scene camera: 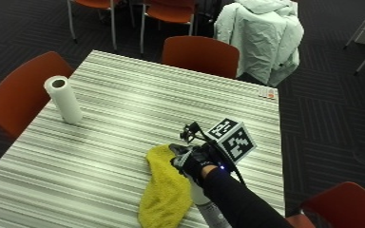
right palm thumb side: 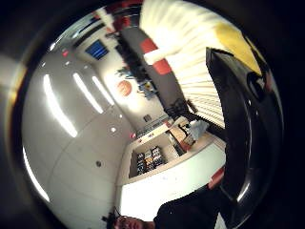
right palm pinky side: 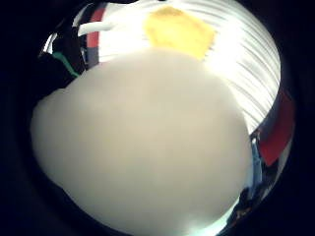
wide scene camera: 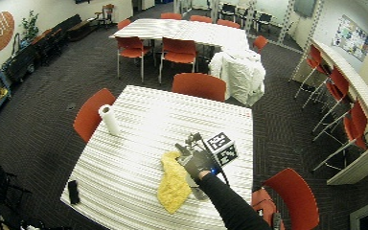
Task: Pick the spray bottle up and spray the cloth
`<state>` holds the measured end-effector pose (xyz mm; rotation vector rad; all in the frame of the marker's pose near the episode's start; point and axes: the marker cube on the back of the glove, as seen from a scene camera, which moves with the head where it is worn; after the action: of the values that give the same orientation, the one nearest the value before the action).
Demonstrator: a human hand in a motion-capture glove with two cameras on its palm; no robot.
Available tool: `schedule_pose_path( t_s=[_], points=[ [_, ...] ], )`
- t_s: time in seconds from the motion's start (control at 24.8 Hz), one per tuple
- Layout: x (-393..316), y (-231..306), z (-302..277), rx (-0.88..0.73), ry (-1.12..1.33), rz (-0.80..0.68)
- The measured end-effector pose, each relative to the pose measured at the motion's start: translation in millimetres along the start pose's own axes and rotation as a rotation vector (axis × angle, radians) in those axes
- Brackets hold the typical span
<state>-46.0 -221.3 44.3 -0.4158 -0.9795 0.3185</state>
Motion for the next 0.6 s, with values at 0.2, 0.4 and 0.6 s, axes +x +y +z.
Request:
schedule_pose_path(
  t_s=[0.2,0.4,0.6],
  points=[
    [43.4,-15.6,10.9,-0.142,0.161,0.312],
    [76.8,-22.4,18.9,-0.214,0.27,0.496],
    [86.6,-19.3,19.1,-0.235,0.306,0.575]
  ],
)
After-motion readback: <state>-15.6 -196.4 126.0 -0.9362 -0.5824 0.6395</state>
